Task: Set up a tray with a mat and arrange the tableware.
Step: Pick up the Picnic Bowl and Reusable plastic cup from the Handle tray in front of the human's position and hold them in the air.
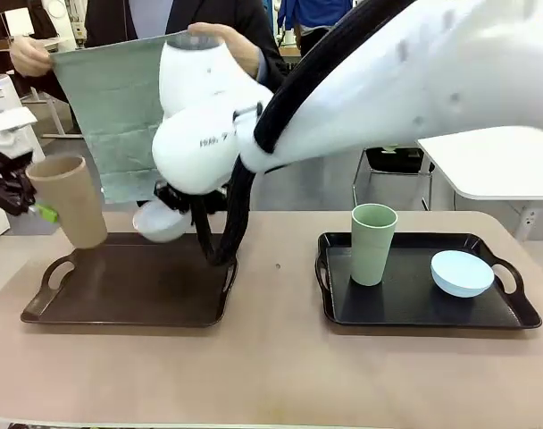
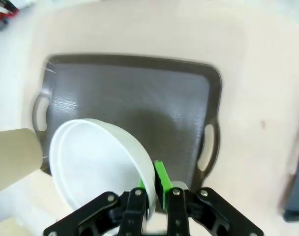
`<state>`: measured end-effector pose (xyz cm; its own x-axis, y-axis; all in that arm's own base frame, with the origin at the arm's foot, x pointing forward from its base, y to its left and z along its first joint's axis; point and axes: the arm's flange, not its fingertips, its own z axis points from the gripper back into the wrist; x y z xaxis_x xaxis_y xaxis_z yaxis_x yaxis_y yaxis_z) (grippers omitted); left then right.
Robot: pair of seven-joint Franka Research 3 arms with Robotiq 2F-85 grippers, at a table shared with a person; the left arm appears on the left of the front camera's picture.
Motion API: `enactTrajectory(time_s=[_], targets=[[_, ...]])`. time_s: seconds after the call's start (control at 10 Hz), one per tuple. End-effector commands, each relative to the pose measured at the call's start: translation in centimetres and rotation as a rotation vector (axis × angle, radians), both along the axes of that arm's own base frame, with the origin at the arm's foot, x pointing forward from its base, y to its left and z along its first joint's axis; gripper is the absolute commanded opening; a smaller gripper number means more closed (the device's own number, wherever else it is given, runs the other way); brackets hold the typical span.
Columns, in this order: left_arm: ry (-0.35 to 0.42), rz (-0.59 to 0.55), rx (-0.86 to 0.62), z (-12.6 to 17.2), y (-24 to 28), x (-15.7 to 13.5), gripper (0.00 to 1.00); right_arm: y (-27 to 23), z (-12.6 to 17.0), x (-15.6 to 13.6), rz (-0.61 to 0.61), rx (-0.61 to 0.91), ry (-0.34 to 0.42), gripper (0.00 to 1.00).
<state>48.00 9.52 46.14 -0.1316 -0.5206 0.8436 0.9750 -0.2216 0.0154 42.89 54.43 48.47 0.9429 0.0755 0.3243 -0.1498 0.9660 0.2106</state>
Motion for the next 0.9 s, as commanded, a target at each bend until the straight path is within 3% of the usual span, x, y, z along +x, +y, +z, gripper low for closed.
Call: enactTrajectory(time_s=[0.0,0.2,0.3,0.4,0.8], targets=[[-0.030,0.021,-0.016,2.0,-0.6,-1.6,0.36,-1.9,1.0,-3.1,-0.022,0.010,-0.087,0.00],[-0.063,0.039,-0.033,4.4,-0.5,-3.0,0.36,-2.3,1.5,-3.8,-0.027,0.023,-0.091,0.00],[-0.054,0.000,-0.002,3.4,-0.3,-1.6,0.36,-3.1,-0.2,-2.8,-0.052,0.026,-0.054,0.00],[-0.054,0.000,-0.002,3.4,-0.3,-1.6,0.36,-1.4,3.8,-3.2,0.006,0.013,-0.078,0.00],[-0.054,0.000,-0.002,3.4,-0.3,-1.6,0.36,-1.4,3.8,-3.2,0.006,0.013,-0.078,0.00]])
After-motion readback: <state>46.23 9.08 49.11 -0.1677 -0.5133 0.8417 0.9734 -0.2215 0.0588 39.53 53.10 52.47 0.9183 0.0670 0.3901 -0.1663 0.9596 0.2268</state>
